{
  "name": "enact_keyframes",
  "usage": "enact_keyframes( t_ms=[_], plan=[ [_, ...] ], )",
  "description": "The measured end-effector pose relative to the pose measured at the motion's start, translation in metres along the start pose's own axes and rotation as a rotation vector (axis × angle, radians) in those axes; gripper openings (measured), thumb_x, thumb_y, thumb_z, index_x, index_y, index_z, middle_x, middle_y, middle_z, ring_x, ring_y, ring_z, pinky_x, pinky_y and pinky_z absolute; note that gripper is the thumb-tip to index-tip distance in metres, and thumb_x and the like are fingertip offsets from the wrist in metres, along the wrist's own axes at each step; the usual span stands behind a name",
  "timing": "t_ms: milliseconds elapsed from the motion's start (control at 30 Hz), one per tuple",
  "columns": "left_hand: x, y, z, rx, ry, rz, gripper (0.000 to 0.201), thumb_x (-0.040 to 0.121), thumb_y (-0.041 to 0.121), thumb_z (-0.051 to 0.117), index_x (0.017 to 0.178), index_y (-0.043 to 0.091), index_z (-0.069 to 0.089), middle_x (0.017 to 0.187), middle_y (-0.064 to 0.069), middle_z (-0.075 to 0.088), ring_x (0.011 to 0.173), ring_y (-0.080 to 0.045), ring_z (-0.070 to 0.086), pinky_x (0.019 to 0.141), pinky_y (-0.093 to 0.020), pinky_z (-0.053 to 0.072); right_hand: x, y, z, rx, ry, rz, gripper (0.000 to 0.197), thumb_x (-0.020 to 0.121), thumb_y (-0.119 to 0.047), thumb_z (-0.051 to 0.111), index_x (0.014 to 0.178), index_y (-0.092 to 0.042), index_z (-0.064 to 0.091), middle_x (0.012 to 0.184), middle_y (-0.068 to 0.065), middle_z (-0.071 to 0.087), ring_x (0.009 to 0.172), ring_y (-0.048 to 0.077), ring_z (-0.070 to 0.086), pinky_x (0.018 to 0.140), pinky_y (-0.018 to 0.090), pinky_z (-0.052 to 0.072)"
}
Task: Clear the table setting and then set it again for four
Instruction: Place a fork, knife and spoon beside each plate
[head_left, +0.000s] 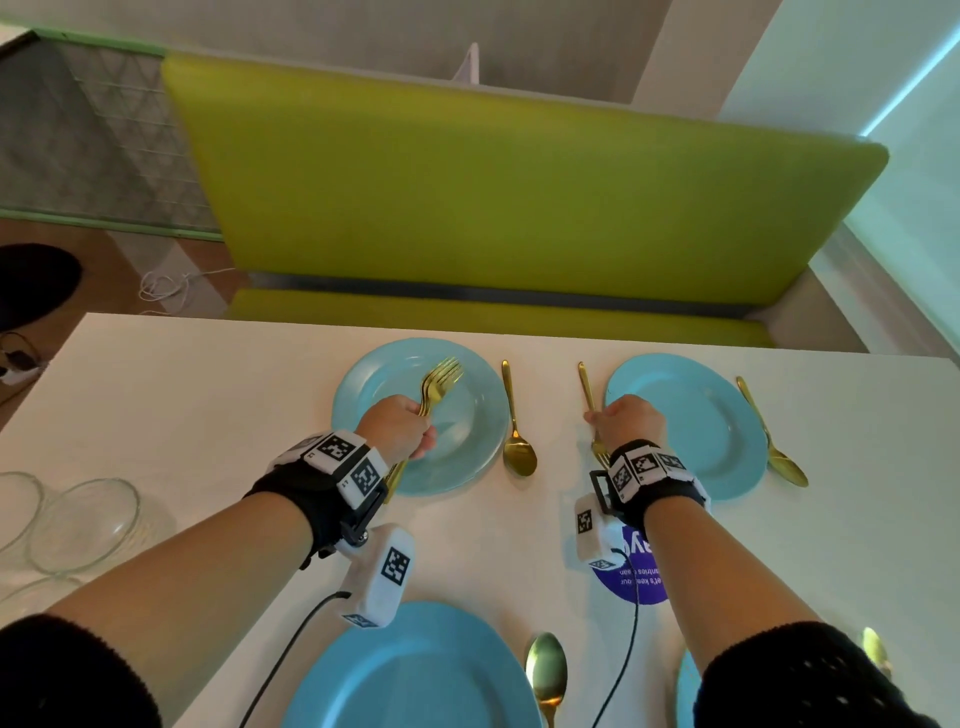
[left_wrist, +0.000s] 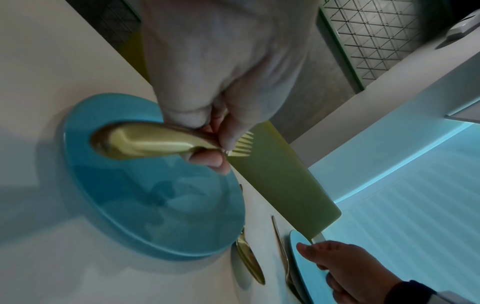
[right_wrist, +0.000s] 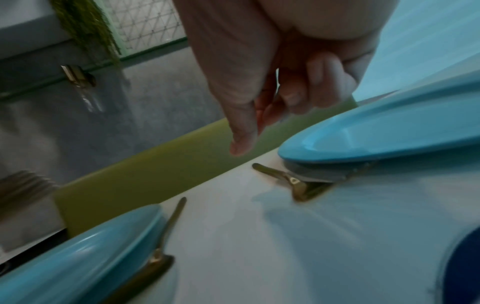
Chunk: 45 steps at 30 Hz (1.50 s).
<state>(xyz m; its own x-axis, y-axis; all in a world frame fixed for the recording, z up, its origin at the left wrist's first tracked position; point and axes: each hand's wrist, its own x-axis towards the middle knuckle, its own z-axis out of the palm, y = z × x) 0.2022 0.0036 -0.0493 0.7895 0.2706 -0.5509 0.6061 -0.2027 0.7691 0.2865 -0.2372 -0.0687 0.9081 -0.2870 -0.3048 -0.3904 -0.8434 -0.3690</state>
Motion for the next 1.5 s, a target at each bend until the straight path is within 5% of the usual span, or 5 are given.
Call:
enact_keyframes(
  t_ms=[567,767,1133,1300,1500],
  plan=[
    [-0.085,-0.04,-0.074,0.115,-0.332,0.054,0.019,0.08,-0.007,0.047,0.068,0.002,0.059,0.065,-0.012,0.062,0.059,-0.021,0.051,0.047,-0.021,0.037,-0.224,-0.1,0.041,-0.183,-0.185,-0.723,0.026,0.093,-0.018,0.053,0.112,-0.021,0.07,0.114,0.008,0.063,0.105,0.025,0.058,0.089,0.033,0.047],
    [-0.111,-0.064,-0.135,0.155,-0.344,0.072,0.024,0.081,-0.001,0.048,0.061,0.002,0.059,0.057,-0.011,0.061,0.05,-0.019,0.045,0.042,-0.019,0.031,-0.288,-0.136,0.059,-0.322,-0.199,-0.747,0.026,0.09,-0.013,0.053,0.108,-0.018,0.071,0.111,0.011,0.064,0.106,0.029,0.058,0.09,0.039,0.049],
    [-0.105,-0.077,-0.191,0.178,-0.405,0.077,0.021,0.09,-0.004,0.045,0.101,-0.01,0.062,0.087,-0.023,0.069,0.056,-0.018,0.064,0.045,-0.02,0.048,-0.317,-0.18,0.068,-0.394,-0.218,-0.788,0.021,0.086,-0.029,0.062,0.103,-0.024,0.073,0.107,-0.001,0.068,0.104,0.019,0.059,0.086,0.032,0.047],
    [-0.079,-0.07,-0.21,0.048,-0.219,0.076,0.014,0.092,-0.001,0.048,0.102,-0.006,0.057,0.083,-0.017,0.068,0.072,-0.027,0.067,0.079,-0.035,0.057,-0.293,-0.187,0.068,-0.411,-0.202,-0.746,0.015,0.086,-0.025,0.062,0.095,-0.022,0.074,0.097,-0.002,0.065,0.1,0.019,0.059,0.081,0.031,0.047],
    [-0.042,-0.058,-0.231,-0.163,-0.065,0.056,0.026,0.094,0.002,0.048,0.113,-0.014,0.054,0.086,-0.016,0.065,0.068,-0.022,0.064,0.064,-0.027,0.055,-0.237,-0.187,0.07,-0.327,-0.188,-0.462,0.018,0.087,-0.024,0.064,0.099,-0.017,0.074,0.11,0.002,0.068,0.108,0.02,0.058,0.097,0.033,0.049]
  ],
)
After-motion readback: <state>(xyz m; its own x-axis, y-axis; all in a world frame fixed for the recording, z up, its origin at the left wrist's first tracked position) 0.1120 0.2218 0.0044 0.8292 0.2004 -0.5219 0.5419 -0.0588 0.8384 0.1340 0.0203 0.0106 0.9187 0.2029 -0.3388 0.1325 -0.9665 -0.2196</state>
